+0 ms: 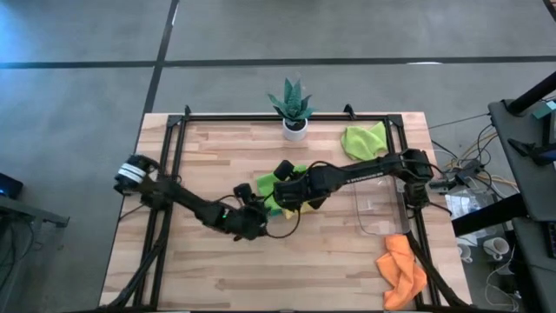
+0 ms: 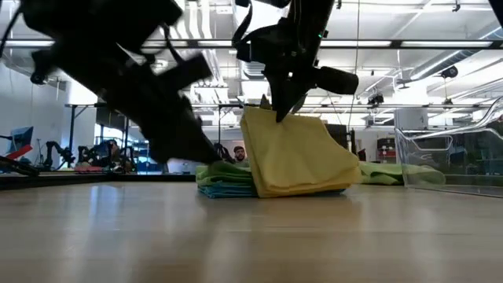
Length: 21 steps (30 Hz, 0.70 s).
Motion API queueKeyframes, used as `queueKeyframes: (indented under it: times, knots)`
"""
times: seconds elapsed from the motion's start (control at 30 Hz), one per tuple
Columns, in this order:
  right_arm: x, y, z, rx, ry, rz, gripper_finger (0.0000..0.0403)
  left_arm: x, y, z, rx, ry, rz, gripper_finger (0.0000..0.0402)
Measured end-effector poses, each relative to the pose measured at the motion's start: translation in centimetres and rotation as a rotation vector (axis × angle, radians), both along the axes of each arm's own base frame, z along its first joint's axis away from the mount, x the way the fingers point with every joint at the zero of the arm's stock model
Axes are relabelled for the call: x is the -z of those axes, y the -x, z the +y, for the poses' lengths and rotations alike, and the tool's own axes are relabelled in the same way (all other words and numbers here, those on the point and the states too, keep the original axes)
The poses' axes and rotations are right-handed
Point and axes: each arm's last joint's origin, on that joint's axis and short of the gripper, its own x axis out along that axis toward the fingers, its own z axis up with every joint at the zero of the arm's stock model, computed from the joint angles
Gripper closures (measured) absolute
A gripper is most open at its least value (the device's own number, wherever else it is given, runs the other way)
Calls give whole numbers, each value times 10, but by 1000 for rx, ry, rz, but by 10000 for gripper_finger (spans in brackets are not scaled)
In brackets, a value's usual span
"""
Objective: Fold microfiber towels
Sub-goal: Stack the yellow towel on top of the green towel
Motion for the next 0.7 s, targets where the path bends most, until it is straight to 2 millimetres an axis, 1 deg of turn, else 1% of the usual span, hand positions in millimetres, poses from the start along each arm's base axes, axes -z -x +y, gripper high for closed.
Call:
queueKeyframes:
  times: [0.1, 0.2, 0.3, 0.4, 0.47, 0.57, 0.7]
  knots:
    - [1, -1, -5, -13, 4, 11, 394, 12, -7, 0, 52, 27, 54, 230]
    - [1, 0, -5, -57, -9, 40, 394, 19, -8, 0, 53, 21, 73, 230]
    - [-9, 0, -2, -88, -54, 63, 394, 21, -7, 1, 48, 20, 77, 230]
    - [-20, -3, -1, -106, -124, 39, 394, 18, -7, 3, 49, 24, 76, 230]
    - [-23, -5, -7, -112, -138, 24, 394, 18, -8, 4, 46, 24, 76, 230]
    - [-23, -12, -20, -113, -128, -21, 394, 17, -8, 4, 46, 24, 75, 230]
    - [-15, -17, -37, -110, -110, -56, 394, 17, -8, 4, 46, 24, 76, 230]
